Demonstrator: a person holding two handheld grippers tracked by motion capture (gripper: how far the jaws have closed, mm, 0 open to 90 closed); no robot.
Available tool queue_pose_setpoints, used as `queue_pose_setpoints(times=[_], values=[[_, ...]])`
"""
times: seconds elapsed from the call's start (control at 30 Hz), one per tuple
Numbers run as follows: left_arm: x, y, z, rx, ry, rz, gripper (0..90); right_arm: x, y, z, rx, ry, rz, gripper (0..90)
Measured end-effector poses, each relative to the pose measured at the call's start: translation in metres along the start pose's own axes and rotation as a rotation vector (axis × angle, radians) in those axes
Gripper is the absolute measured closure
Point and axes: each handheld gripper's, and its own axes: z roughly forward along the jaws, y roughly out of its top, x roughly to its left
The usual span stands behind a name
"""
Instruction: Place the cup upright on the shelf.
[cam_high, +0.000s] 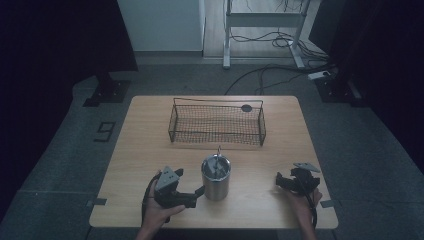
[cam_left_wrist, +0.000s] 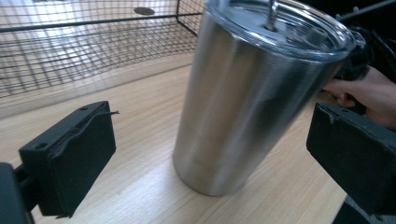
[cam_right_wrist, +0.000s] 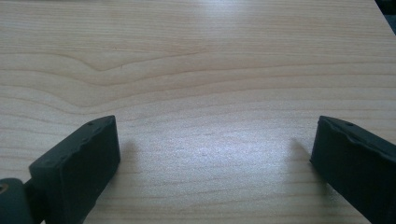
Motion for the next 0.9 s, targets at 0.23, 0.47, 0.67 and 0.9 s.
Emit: queue_pose_setpoints(times=[0.23, 0.47, 0.67, 0.9], values=[[-0.010, 0.003, 0.007, 0.014, -0.007, 0.016, 0.0, 0.000, 0.000, 0.000, 0.000, -0.006, 0.005, 1.1], [-0.017, 0.005, 0.017, 0.028, -0.022, 0.034, 0.0, 0.000, 0.000, 0.000, 0.000, -0.007, 0.007, 1.1], [-0.018, 0.007, 0.027, 0.047, -0.014, 0.037, 0.0, 0.000, 0.000, 0.000, -0.001, -0.007, 0.008, 1.2], [-0.023, 0.011, 0.037, 0.062, -0.023, 0.057, 0.0, 0.000, 0.000, 0.000, 0.000, -0.007, 0.008, 1.2]])
